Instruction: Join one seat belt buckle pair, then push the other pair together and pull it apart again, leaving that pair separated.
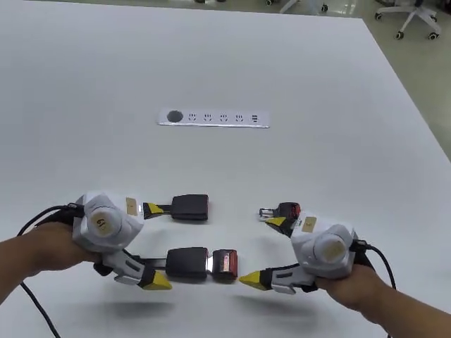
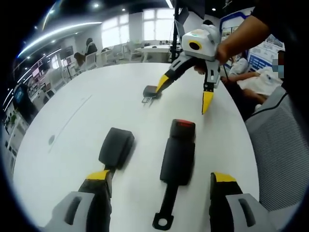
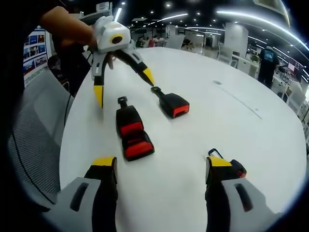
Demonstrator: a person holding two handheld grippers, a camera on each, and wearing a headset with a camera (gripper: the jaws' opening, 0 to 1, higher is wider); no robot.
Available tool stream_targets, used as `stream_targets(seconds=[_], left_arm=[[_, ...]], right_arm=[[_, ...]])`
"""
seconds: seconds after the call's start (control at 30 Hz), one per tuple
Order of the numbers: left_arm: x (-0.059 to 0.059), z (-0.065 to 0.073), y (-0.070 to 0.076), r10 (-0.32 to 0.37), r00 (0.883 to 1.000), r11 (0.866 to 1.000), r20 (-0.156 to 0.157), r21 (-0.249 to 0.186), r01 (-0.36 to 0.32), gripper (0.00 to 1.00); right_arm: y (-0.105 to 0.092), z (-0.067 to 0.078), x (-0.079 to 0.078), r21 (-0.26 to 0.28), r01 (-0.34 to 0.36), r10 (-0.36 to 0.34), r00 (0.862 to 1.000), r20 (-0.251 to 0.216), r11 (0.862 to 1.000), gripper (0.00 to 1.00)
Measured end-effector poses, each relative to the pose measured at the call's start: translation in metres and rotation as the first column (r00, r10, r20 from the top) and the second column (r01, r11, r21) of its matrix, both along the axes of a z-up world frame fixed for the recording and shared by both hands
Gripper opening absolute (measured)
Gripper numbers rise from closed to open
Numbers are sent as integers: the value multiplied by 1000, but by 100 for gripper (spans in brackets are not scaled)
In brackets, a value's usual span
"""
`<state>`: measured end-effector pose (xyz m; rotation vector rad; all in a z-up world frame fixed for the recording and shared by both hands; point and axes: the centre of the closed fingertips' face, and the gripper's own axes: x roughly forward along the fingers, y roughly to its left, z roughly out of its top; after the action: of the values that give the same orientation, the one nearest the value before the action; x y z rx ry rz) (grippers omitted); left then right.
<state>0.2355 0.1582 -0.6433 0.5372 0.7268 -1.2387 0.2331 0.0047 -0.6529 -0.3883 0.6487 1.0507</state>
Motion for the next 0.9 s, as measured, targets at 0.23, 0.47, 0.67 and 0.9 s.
stream_targets(seconds=[0.23,0.47,0.67,0.9], left_arm=[[20,9,3,25,1000,1000,6,-10,-25,84],[46,16,0,21,999,1000,25,-12,-21,82],[66,19,-6,8,999,1000,41,-13,-8,78],[82,9,-8,-29,999,1000,40,8,29,75]], right_arm=[[-29,2,21,0,19,-19,1000,3,1000,75],[-52,5,50,-10,36,-35,999,9,999,78],[-62,3,71,-21,18,-18,1000,-5,1000,80],[-70,-6,79,-63,-38,36,999,-33,997,76]])
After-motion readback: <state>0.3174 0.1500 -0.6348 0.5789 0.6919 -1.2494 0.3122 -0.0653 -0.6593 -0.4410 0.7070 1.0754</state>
